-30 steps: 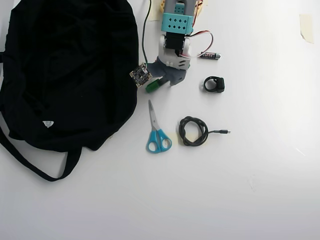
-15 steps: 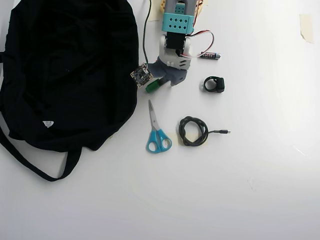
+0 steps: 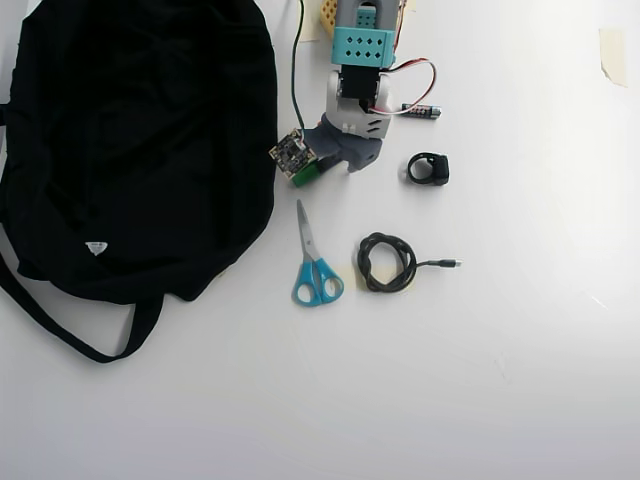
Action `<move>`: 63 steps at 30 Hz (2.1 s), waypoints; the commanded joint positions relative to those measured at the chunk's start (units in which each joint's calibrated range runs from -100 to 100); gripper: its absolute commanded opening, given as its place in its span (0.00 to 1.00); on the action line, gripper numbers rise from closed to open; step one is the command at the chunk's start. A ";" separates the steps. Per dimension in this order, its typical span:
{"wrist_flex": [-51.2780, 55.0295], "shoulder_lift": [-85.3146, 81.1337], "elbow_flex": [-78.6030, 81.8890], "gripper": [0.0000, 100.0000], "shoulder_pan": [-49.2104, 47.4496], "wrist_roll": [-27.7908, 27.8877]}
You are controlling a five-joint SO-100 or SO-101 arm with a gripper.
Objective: Put the green marker into the black bag
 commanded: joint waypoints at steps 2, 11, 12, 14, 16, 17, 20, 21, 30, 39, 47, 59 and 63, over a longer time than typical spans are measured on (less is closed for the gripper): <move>0.20 0.46 1.11 0.17 -0.70 0.03; 0.29 0.46 1.83 0.17 -0.62 0.19; 0.29 0.46 1.83 0.17 -0.62 0.19; 0.29 0.46 1.83 0.17 -0.55 0.24; 0.29 0.46 2.10 0.17 -0.40 0.34; 0.29 0.46 2.28 0.17 -0.40 0.34; 0.29 0.46 2.46 0.16 -0.32 0.34; 0.29 0.46 2.46 0.15 -0.32 0.34; 0.29 0.37 2.46 0.12 -0.25 0.50; 0.29 0.37 2.46 0.04 -0.25 0.45; 0.29 0.37 2.46 0.02 -0.25 0.55; 0.29 0.29 2.46 0.02 -0.25 0.61; 0.37 0.21 2.28 0.02 -0.40 0.61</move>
